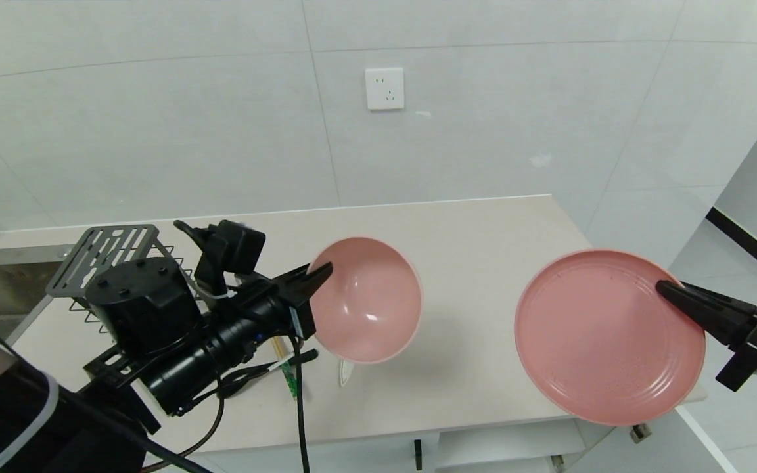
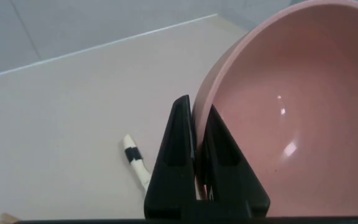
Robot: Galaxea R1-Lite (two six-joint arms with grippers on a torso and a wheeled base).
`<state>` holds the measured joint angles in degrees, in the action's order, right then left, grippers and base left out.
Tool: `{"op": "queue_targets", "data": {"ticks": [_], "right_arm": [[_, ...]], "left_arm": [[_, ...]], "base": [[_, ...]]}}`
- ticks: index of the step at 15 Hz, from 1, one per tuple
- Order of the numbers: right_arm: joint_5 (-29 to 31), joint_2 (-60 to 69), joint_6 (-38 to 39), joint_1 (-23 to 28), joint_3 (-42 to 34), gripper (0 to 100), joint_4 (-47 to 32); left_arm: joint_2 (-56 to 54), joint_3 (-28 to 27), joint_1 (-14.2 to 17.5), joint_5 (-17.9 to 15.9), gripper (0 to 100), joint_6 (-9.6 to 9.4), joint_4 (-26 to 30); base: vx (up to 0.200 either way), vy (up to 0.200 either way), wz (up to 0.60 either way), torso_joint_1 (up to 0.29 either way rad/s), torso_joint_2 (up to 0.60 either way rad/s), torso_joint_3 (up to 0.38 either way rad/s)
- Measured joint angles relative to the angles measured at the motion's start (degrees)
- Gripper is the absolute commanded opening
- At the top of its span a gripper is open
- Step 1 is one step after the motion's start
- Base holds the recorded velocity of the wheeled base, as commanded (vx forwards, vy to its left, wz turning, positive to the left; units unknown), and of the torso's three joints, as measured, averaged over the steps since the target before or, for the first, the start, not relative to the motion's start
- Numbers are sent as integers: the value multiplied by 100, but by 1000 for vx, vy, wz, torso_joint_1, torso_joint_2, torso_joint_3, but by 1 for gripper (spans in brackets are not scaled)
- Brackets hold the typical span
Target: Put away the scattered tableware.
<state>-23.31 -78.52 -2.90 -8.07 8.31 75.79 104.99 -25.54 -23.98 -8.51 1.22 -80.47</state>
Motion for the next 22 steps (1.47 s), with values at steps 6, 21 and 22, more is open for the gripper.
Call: {"op": "queue_targets", "data": {"ticks": [6, 21, 22], "right_arm": [[368, -65, -82, -356, -499, 0, 686], [695, -417, -16, -238, -813, 0, 1415], [692, -422, -7, -188, -813, 0, 1415]], "left_arm": [[210, 1098, -55, 384, 0, 362, -939], [544, -318, -621, 1408, 0, -803, -952], [563, -373, -772, 1419, 0, -822, -950]], "base": [[0, 0, 0, 0, 0, 0], [0, 0, 0, 0, 0, 0], [0, 0, 0, 0, 0, 0]]}}
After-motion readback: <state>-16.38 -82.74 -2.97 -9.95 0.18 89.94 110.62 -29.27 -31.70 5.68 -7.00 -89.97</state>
